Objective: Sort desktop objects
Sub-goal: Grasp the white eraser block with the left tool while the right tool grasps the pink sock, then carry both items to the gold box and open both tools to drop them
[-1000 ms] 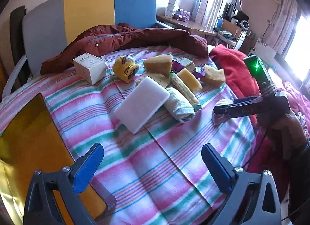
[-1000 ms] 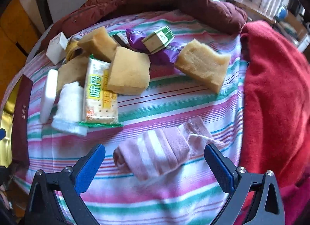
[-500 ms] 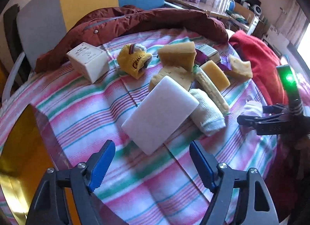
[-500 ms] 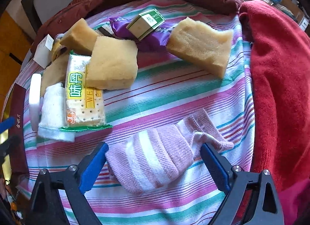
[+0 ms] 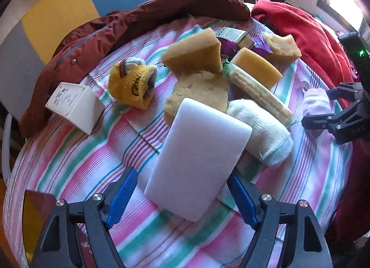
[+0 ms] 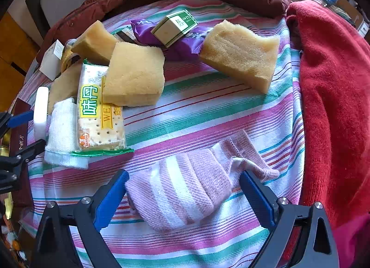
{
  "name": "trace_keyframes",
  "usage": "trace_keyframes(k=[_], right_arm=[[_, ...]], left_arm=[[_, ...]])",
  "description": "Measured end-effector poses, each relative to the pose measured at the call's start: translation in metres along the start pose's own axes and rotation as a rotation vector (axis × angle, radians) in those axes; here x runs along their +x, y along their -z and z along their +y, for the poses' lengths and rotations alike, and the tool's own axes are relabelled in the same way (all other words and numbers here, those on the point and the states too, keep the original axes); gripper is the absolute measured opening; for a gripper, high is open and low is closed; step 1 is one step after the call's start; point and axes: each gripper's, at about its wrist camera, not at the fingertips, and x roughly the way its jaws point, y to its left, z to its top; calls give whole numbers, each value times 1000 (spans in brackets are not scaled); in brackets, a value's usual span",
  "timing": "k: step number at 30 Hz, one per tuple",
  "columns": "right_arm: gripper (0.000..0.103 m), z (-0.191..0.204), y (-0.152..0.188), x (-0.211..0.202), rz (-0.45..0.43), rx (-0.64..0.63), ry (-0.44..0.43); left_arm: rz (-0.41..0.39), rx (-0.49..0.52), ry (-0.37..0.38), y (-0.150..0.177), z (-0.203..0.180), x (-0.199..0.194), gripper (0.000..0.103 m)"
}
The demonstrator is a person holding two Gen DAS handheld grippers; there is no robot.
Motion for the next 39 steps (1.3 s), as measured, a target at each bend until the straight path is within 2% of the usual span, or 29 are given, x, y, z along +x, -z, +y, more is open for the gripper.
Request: trace_keyframes(k=[4, 6, 13, 18, 22, 30, 35, 37, 39], right_arm=[[97, -3, 1, 1, 2, -2, 5], [97, -5, 2, 1, 3, -2, 6], [95, -12, 3, 2, 2, 8, 11], [75, -24, 4, -2, -18, 23, 23], [67, -35, 5, -3, -27, 42, -1], [52, -61, 9, -10, -64, 96, -63], [52, -79, 12, -27, -132, 104, -154], [52, -64, 3, -37, -163, 83, -175], [52, -43, 10, -45, -204, 48, -194]], left_arm=[[14, -18, 58, -2, 5, 10, 78], [21, -26, 79, -2, 5, 14, 69], [-17, -26, 70, 5, -1, 2, 62], [-52, -48, 49, 16, -6, -18, 60], [-77, -77, 42, 20, -6, -32, 60], [-165, -162, 29, 34, -6, -90, 60], [-230, -237, 6, 56, 6, -135, 60], [-249, -284, -5, 71, 15, -154, 60], [-264, -328, -31, 88, 25, -171, 60]])
